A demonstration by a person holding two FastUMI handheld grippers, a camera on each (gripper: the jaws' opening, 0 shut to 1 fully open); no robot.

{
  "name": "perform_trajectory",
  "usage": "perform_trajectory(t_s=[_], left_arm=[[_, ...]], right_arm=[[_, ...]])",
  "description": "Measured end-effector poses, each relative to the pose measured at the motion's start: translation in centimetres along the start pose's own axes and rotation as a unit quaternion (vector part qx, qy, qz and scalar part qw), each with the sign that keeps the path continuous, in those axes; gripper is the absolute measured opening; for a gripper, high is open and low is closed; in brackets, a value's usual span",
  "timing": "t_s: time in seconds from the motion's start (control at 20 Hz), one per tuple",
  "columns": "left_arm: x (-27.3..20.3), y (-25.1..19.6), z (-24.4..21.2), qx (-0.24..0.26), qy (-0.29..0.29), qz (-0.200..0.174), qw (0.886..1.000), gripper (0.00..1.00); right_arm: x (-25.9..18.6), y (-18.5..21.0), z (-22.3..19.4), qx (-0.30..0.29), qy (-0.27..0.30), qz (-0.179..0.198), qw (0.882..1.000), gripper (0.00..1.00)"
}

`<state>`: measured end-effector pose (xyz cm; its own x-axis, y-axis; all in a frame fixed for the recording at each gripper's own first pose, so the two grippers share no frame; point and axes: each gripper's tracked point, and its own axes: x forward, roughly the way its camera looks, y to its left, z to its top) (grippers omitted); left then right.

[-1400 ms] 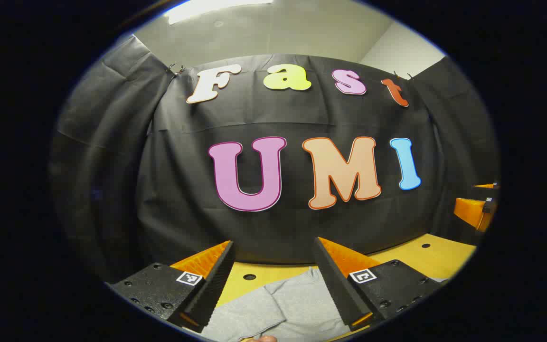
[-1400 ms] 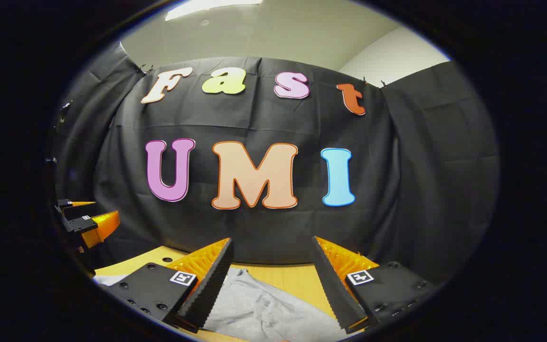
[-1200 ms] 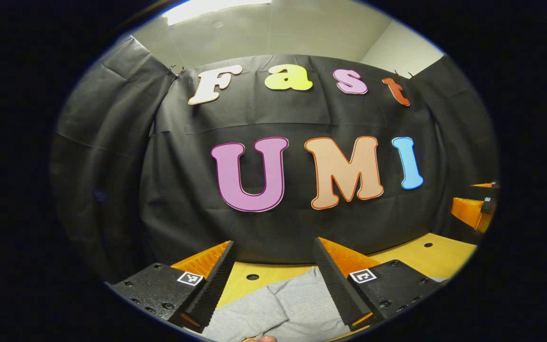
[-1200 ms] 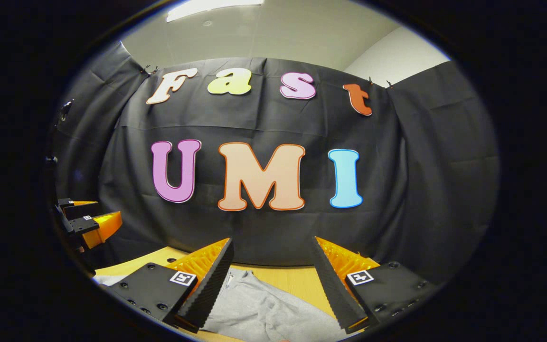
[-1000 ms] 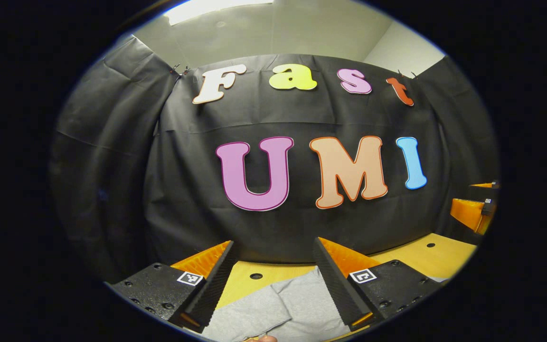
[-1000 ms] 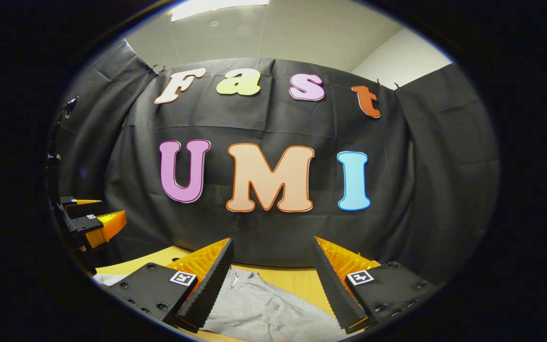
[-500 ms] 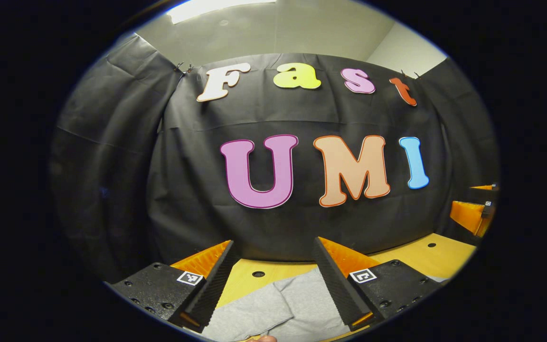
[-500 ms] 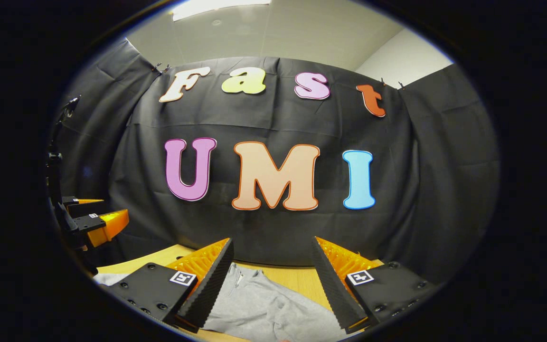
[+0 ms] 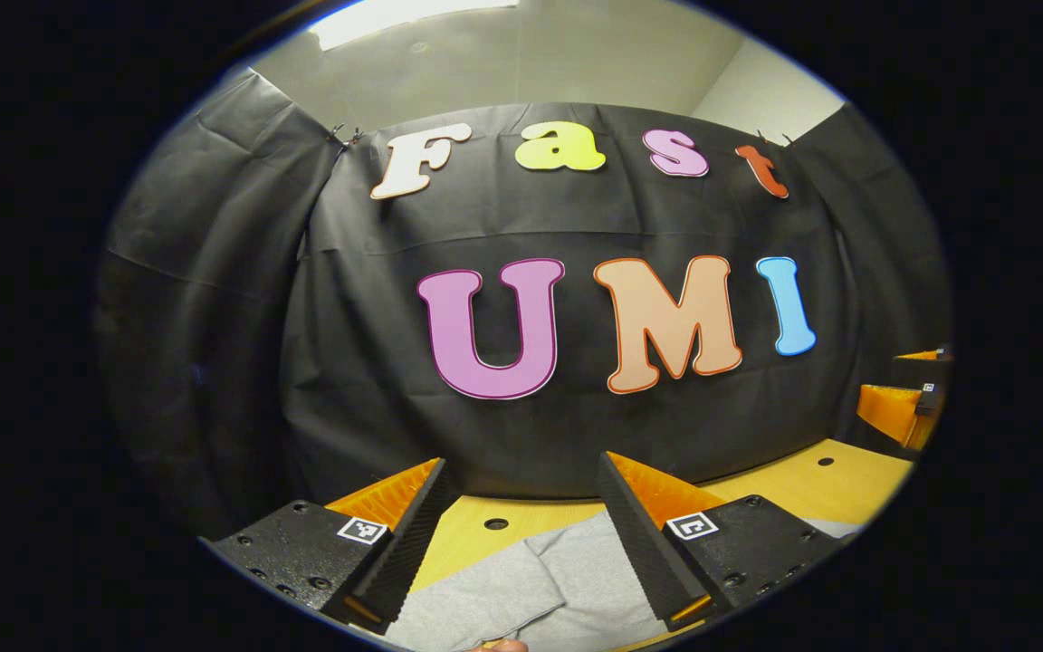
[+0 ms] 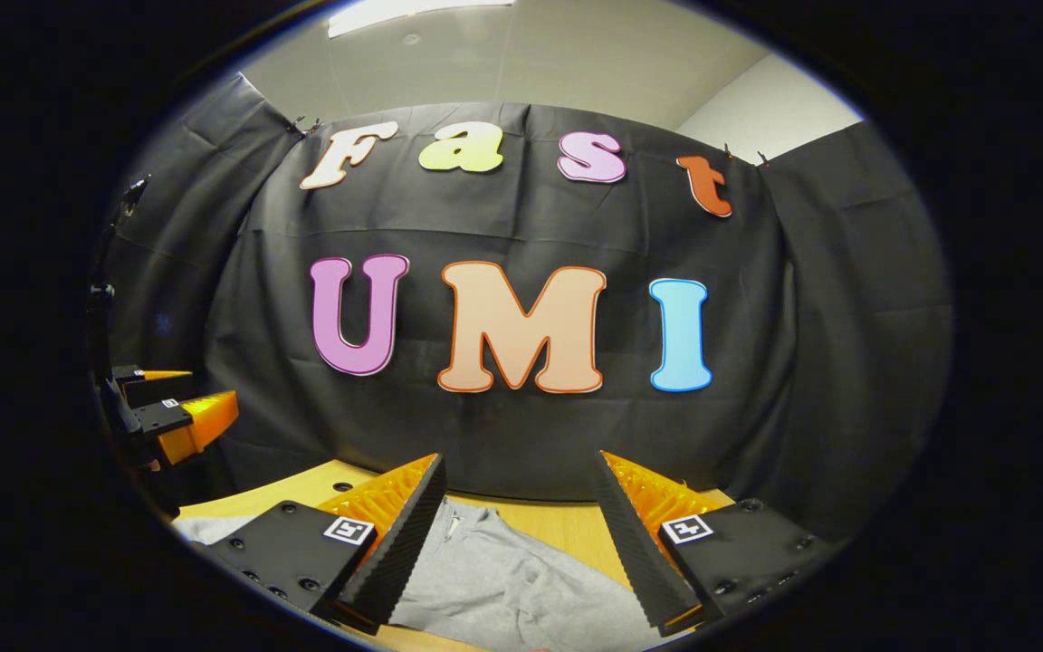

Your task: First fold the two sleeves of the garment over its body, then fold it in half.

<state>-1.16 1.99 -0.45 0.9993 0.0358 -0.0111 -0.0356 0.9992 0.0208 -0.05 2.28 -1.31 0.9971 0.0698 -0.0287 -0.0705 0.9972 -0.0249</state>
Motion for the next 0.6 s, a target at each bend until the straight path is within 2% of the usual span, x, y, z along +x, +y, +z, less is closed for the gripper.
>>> perform_trajectory(t_s=[0.05,0.1,0.15,0.35,0.4,0.55,0.6], left_arm=[[0.1,-0.1,0.1,0.002,-0.001,-0.002,1.000,0.96],[0.1,-0.3,0.2,0.003,-0.002,-0.004,1.000,1.00],[0.0,-0.5,0.1,0.003,-0.004,-0.007,1.000,0.96],[0.0,-1.4,0.2,0.002,-0.005,-0.017,1.000,0.95],[-0.1,-1.5,0.3,0.003,-0.006,-0.018,1.000,0.95],[-0.1,-1.9,0.2,0.000,-0.007,-0.022,1.000,0.95],[-0.2,-2.0,0.3,-0.001,-0.007,-0.023,1.000,1.00]], right_arm=[[0.0,-0.5,-0.2,-0.001,0.003,-0.005,1.000,1.00],[-0.1,-1.0,-0.5,-0.002,0.006,-0.010,1.000,1.00],[-0.1,-1.5,-0.8,-0.003,0.009,-0.015,1.000,1.00],[-0.6,-4.4,-2.2,-0.005,0.021,-0.027,0.999,0.96],[-0.9,-5.7,-2.8,-0.008,0.027,-0.036,0.999,1.00],[-1.6,-9.5,-4.3,-0.023,0.044,-0.069,0.996,0.99],[-1.9,-10.5,-5.1,-0.027,0.052,-0.077,0.995,0.96]])
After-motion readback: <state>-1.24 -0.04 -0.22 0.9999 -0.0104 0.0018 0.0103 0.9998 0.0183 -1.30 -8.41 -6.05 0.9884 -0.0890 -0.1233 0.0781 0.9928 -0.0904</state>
